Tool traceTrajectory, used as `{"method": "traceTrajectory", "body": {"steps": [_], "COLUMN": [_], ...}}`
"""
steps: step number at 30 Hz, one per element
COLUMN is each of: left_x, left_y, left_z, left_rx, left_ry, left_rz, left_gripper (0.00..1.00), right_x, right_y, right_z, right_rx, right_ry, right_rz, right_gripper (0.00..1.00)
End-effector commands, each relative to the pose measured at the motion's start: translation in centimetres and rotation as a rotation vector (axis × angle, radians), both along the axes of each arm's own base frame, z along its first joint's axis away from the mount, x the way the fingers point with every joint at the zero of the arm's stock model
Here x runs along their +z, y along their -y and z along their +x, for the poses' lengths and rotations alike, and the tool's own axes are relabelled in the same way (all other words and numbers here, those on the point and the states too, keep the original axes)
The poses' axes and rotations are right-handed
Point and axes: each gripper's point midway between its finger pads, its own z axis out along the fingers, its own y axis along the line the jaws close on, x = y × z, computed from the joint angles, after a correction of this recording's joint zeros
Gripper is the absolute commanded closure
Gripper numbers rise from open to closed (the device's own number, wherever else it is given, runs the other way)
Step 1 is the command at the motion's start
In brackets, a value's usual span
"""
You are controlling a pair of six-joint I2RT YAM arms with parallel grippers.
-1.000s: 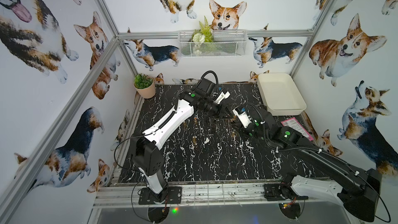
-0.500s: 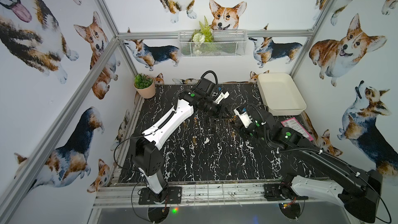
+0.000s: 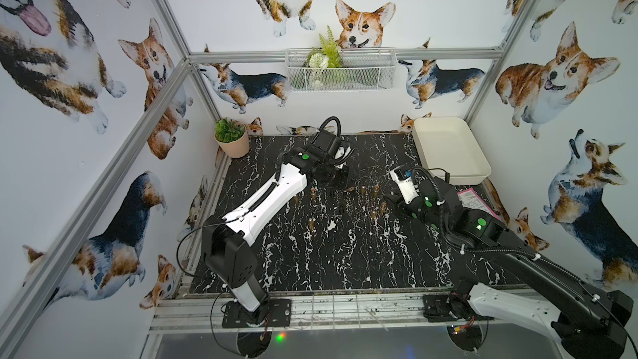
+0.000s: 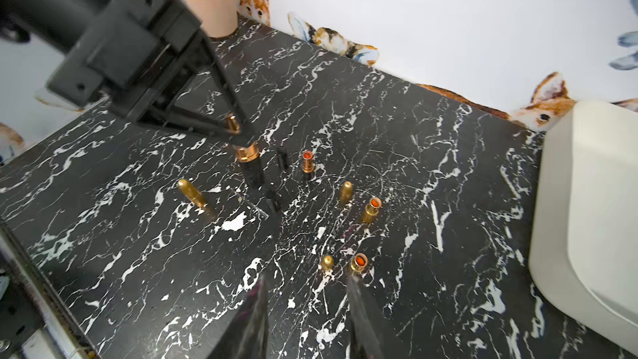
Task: Open the lipstick cap
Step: Place the lipstick at the center of the board.
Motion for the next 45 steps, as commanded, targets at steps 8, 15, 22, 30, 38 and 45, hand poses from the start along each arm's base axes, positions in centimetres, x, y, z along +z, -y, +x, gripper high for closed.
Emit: {"method": "traceTrajectory", "body": {"steps": [8, 15, 22, 30, 38, 45], "left_x": [-7.5, -10.6, -13.2, -15.1, -15.6, -15.9], "left_y": [1.5, 3.4, 4.1, 2.9, 2.5, 2.0], "left_z": [1.0, 0.2, -0.2, -0.2, -0.5, -0.7], "left_rx": [-0.031, -0.055, -0.084, -0.033, -0.018, 0.003], "left_ry": [0.218, 0.296, 0.278, 0.289, 0.29, 0.274], "left_rz": [0.224, 0.232, 0.293, 0.312, 0.3, 0.296], "left_gripper": [0.82, 0.81, 0.81, 0.81, 0.8, 0.77], "right_x": [0.4, -0.1, -0.4, -1.0, -1.7, -2.2], "right_y": [2.0, 2.4, 2.5, 2.2, 2.2, 2.0], "right_z": [1.0, 1.2, 1.4, 1.5, 1.5, 1.6], "right_rx": [-0.15, -0.17, -0.179, -0.179, -0.181, -0.179], "right_ry": [-0.053, -0.048, -0.051, -0.063, -0.078, -0.087], "right_rz": [0.013, 0.008, -0.005, -0.002, -0.011, -0.019], "right_gripper": [0.65, 0.65, 0.64, 0.64, 0.63, 0.63]}}
